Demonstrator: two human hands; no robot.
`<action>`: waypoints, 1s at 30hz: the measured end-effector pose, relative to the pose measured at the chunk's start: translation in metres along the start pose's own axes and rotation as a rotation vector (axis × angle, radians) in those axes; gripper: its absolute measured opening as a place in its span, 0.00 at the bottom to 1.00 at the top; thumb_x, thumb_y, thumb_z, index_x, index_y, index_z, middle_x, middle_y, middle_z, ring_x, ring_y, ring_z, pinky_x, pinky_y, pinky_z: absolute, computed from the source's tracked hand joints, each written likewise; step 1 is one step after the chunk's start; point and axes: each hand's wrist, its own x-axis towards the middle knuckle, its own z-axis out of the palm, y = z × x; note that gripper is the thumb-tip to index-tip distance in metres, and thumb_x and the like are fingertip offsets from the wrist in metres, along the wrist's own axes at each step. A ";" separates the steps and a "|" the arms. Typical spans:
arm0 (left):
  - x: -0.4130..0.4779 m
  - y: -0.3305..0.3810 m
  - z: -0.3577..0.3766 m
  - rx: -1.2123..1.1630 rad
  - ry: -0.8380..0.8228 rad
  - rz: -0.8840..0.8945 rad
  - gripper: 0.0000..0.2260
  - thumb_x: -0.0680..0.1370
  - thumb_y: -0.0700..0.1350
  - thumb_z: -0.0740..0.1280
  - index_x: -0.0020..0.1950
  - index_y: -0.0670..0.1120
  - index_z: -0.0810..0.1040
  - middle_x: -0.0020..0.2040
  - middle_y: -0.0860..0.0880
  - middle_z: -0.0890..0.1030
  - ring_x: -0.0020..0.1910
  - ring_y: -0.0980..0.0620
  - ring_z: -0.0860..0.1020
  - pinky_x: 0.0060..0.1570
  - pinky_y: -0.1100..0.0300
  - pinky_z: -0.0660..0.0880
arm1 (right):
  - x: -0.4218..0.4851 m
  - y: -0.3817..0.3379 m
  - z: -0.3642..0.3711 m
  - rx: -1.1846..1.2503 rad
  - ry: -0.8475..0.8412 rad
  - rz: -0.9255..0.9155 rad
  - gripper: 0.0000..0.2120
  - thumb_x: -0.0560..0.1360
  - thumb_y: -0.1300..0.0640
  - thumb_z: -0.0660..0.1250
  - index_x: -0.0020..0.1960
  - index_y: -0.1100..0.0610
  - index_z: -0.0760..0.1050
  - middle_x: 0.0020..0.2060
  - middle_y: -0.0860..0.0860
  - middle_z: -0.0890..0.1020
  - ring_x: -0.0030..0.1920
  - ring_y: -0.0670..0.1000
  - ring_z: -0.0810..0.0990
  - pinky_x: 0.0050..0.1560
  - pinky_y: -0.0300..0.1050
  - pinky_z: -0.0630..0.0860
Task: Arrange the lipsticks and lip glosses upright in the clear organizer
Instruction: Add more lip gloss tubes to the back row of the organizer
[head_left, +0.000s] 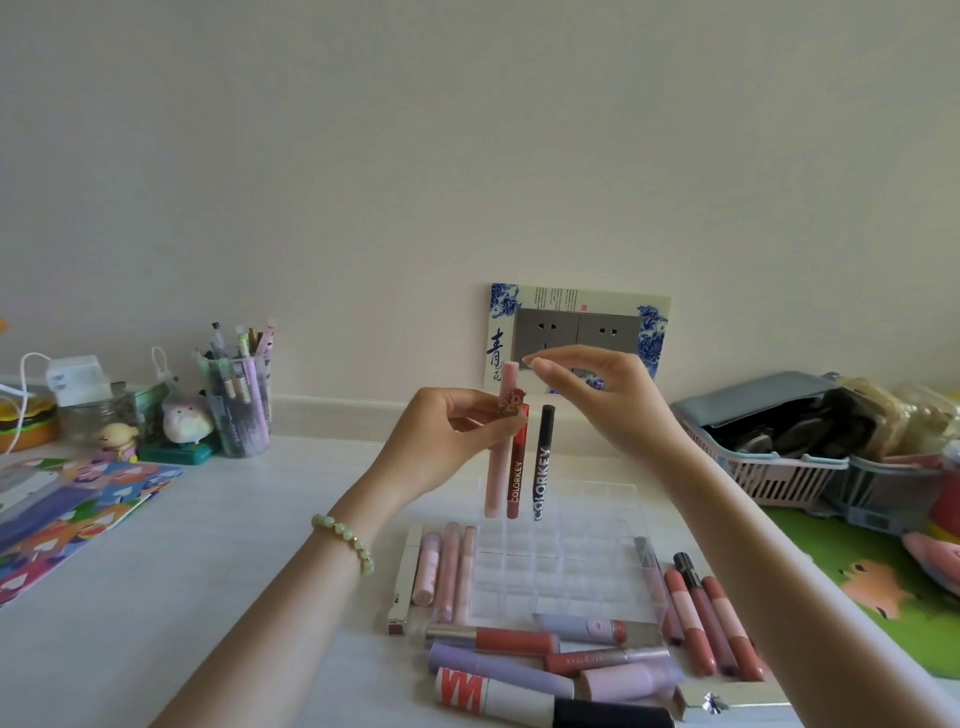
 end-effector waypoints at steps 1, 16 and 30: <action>-0.001 0.000 0.003 0.003 -0.013 0.005 0.04 0.72 0.47 0.73 0.45 0.51 0.84 0.40 0.54 0.85 0.38 0.59 0.81 0.46 0.64 0.77 | -0.003 -0.001 -0.001 0.008 -0.008 0.005 0.11 0.72 0.46 0.68 0.51 0.49 0.82 0.46 0.40 0.83 0.49 0.34 0.79 0.49 0.22 0.69; -0.002 -0.004 0.024 0.433 0.104 0.216 0.15 0.68 0.57 0.74 0.53 0.55 0.82 0.44 0.60 0.83 0.44 0.64 0.78 0.46 0.69 0.73 | -0.017 0.017 -0.020 0.245 0.041 0.136 0.11 0.72 0.50 0.69 0.48 0.56 0.82 0.44 0.47 0.85 0.48 0.42 0.82 0.51 0.33 0.74; 0.010 -0.063 0.014 0.351 0.063 -0.051 0.35 0.68 0.60 0.71 0.71 0.51 0.65 0.64 0.54 0.76 0.65 0.59 0.71 0.66 0.62 0.64 | -0.008 0.058 -0.014 0.159 0.185 0.205 0.06 0.72 0.55 0.70 0.46 0.56 0.81 0.38 0.50 0.85 0.37 0.42 0.83 0.39 0.27 0.74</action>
